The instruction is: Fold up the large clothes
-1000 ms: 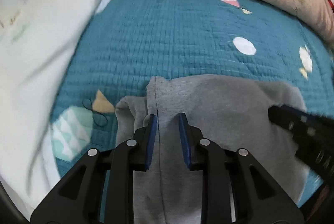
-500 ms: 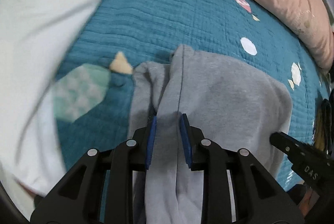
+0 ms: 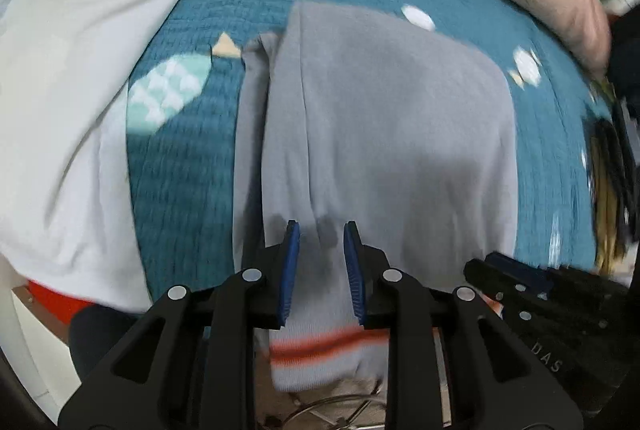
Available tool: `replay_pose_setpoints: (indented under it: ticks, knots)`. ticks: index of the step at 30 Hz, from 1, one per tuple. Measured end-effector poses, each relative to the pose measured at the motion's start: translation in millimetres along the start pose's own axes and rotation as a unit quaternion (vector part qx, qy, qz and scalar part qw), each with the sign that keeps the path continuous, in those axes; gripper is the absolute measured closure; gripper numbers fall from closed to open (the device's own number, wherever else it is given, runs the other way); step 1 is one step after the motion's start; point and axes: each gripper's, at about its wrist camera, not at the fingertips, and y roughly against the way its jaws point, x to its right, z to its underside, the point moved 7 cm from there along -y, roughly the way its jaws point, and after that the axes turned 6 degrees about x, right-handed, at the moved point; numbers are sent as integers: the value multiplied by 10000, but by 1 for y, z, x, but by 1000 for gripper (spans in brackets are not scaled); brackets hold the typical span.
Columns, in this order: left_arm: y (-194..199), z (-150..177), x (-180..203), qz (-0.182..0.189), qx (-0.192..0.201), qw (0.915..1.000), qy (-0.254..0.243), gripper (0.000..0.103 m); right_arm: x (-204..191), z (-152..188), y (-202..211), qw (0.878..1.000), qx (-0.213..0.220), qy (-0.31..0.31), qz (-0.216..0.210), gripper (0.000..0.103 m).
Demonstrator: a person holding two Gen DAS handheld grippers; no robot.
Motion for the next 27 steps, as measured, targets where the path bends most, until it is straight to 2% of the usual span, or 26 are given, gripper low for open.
replay_pose_setpoints:
  ticks: [1, 2, 3, 4, 6, 9, 11, 14, 18, 20, 22, 24, 26, 27]
  knots:
    - [-9, 13, 1, 0, -158, 9999, -52, 80, 1, 13, -5, 9998, -111, 88, 107, 82]
    - [-17, 24, 0, 1, -47, 10000, -75, 80, 3, 24, -15, 9995, -209, 139, 182, 82]
    - [-20, 27, 0, -32, 228, 9996, -139, 80, 5, 29, -26, 9997, -58, 178, 165, 81]
    - [-19, 29, 2, -114, 320, 9992, -216, 80, 6, 29, -29, 9999, 30, 112, 85, 81]
    - [-9, 28, 9, -317, 105, 9992, -206, 80, 10, 28, -18, 9996, -139, -246, 3, 82]
    - [-2, 44, 28, 164, -305, 9993, -103, 79, 4, 38, 2, 9993, -315, -153, 96, 79]
    - [-18, 64, 30, 32, -476, 9987, -186, 80, 2, 52, -2, 9993, -346, 10, 146, 79]
    - [-30, 73, 31, -5, -119, 9998, -144, 80, 7, 54, -32, 9995, -216, -218, -120, 75]
    - [-26, 71, 31, 14, -296, 9996, 41, 80, 7, 51, -26, 9989, -381, -240, -129, 75]
    - [-19, 69, 34, -7, -384, 9992, 55, 79, 8, 53, -17, 9991, -278, -316, -98, 73]
    - [-10, 67, 32, 128, -419, 9990, 115, 72, 5, 50, -8, 9991, -257, -291, -193, 67]
    - [1, 62, 28, 268, -298, 9987, 300, 49, 2, 51, -1, 9977, -403, -333, -425, 40]
    - [10, 55, 19, 399, -161, 9984, 356, 30, 14, 45, 10, 9969, -350, -581, -406, 21]
    - [16, 50, 13, 459, -41, 9981, 398, 29, 22, 40, 16, 9965, -252, -711, -368, 20]
